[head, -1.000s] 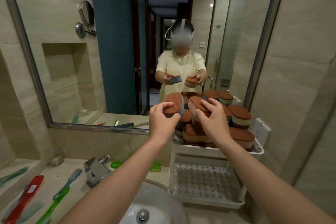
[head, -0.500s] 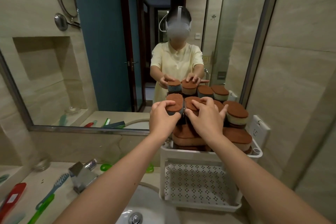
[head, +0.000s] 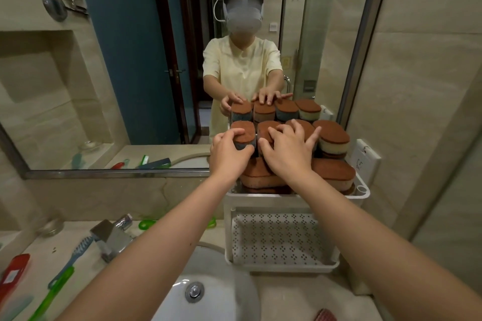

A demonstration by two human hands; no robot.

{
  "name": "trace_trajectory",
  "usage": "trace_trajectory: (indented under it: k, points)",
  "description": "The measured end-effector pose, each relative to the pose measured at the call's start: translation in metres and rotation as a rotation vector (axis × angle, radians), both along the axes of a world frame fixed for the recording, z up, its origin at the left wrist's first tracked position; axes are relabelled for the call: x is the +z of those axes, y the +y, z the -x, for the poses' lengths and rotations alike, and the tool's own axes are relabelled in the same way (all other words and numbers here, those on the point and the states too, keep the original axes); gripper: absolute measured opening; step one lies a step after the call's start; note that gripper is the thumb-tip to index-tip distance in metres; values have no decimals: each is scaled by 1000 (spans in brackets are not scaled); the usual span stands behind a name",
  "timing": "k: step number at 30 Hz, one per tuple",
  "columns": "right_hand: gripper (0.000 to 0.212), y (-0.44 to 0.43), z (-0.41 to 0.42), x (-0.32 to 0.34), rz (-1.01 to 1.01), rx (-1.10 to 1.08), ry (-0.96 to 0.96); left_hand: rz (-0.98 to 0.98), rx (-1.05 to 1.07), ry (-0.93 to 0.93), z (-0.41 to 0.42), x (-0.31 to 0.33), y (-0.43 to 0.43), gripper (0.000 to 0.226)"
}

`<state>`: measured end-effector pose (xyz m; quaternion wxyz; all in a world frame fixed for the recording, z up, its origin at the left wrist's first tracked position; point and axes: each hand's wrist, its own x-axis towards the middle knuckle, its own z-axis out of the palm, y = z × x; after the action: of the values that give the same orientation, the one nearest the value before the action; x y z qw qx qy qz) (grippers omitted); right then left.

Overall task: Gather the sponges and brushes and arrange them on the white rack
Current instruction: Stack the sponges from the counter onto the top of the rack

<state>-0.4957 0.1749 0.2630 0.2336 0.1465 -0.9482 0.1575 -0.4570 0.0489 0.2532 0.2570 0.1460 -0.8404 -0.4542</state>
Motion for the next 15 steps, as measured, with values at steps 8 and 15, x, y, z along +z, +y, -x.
trace_trajectory:
  k: [8, 15]
  points:
    - [39, 20, -39, -7, 336, 234, 117, -145, -13, 327, -41, -14, 24, 33]
    - [30, 48, -93, -37, 482, 402, 279, -125, -86, 492, -92, -57, 61, 31]
